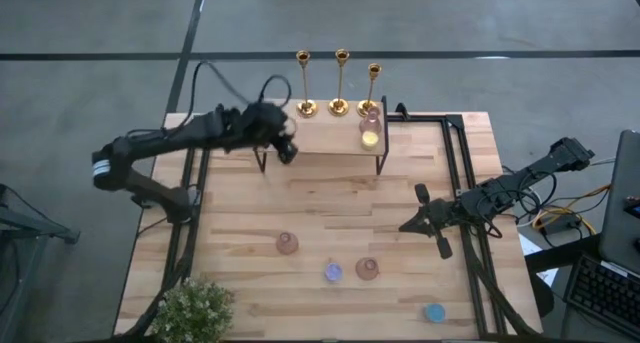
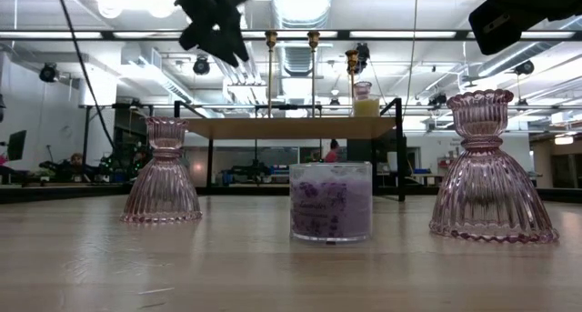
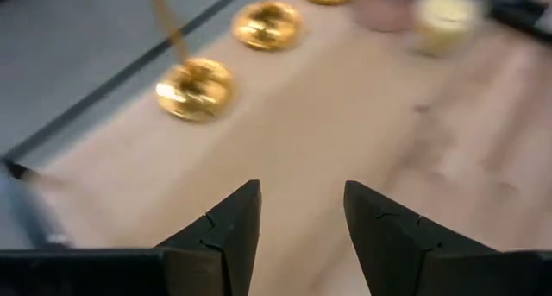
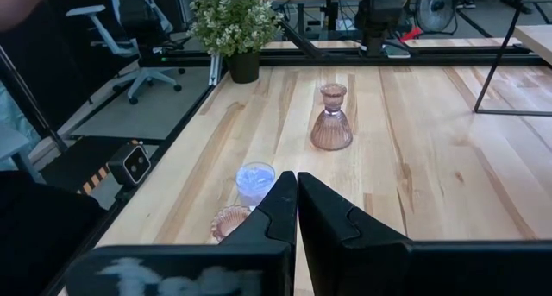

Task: Pick & Place candle stick holders
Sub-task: Put the left purple candle holder on the shelf aligned with the other purple candle holder

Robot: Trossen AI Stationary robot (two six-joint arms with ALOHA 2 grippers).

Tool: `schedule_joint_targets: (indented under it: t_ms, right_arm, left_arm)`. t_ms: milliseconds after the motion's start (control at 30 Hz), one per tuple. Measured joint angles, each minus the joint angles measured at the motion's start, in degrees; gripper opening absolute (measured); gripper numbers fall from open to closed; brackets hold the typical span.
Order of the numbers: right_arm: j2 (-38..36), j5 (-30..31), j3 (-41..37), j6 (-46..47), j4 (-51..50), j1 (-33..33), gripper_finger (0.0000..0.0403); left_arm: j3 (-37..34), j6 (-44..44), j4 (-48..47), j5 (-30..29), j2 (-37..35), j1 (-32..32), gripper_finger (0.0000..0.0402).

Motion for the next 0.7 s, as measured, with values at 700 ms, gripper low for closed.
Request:
schedule_joint_targets:
  t_ms: [700]
  right_arm:
    - [0.0,0.0,0.0,0.0,0.0,0.0,0.0008]
  left_arm:
    - [-31.5,-14.7,13.9,1.9,-14.2,-35.7,0.0172]
